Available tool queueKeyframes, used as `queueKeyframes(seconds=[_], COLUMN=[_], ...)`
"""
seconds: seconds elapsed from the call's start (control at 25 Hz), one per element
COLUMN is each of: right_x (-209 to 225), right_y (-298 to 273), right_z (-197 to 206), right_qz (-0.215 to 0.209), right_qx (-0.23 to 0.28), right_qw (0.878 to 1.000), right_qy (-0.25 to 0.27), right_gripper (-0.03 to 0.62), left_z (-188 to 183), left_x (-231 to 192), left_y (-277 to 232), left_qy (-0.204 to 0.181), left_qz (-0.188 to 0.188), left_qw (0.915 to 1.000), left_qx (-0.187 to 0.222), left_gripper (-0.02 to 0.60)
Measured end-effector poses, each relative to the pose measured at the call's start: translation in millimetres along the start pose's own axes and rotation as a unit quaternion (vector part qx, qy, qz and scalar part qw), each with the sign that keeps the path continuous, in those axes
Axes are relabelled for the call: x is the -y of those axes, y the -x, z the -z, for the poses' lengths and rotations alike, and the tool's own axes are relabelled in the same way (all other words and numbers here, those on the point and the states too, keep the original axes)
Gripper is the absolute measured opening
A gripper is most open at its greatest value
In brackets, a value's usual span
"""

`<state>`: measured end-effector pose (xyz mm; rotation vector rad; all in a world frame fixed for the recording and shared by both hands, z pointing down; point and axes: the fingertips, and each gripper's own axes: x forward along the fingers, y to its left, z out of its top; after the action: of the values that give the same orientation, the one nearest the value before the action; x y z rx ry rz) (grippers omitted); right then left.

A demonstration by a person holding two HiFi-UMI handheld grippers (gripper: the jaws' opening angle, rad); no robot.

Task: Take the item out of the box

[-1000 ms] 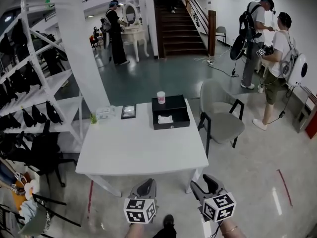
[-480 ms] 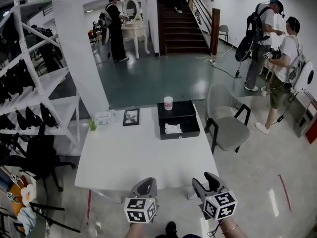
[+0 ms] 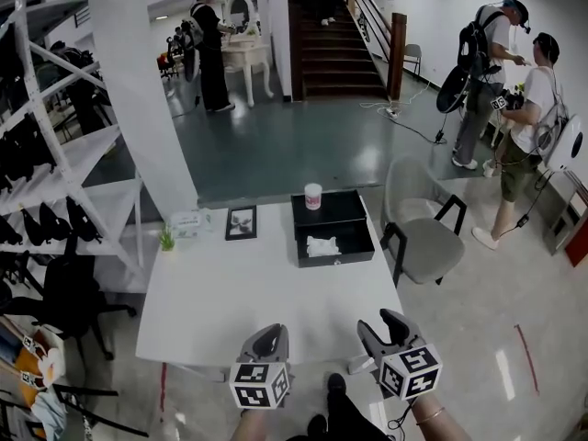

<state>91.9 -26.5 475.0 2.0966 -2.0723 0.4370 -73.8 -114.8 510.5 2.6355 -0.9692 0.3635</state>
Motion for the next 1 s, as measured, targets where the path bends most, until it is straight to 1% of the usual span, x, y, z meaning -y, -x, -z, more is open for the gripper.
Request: queueKeyframes(seconds=[0.44, 0.8, 1.0], right_x=[27, 58, 68], right_y=[-71, -133, -166], right_z=[-32, -57, -65], right_qz=[-0.029, -0.063, -0.085], right_qx=[0.004, -0.003, -0.015], right_qw=[0.999, 0.997, 0.995], right_qy=[0.016, 0.039, 0.052], right_gripper=[0.218, 0.218, 0.218], left_z=[-24, -45, -53], left_x=[-33, -50, -61], left_y=[-50, -91, -106], left_qy=[0.008, 0.004, 0.007], left_qz=[-0.027, -0.059, -0.075], left_qw=[0.9996, 0.9982, 0.9972], left_qx=[-0.002, -0.006, -0.007], left_gripper=[0.028, 0.028, 0.028])
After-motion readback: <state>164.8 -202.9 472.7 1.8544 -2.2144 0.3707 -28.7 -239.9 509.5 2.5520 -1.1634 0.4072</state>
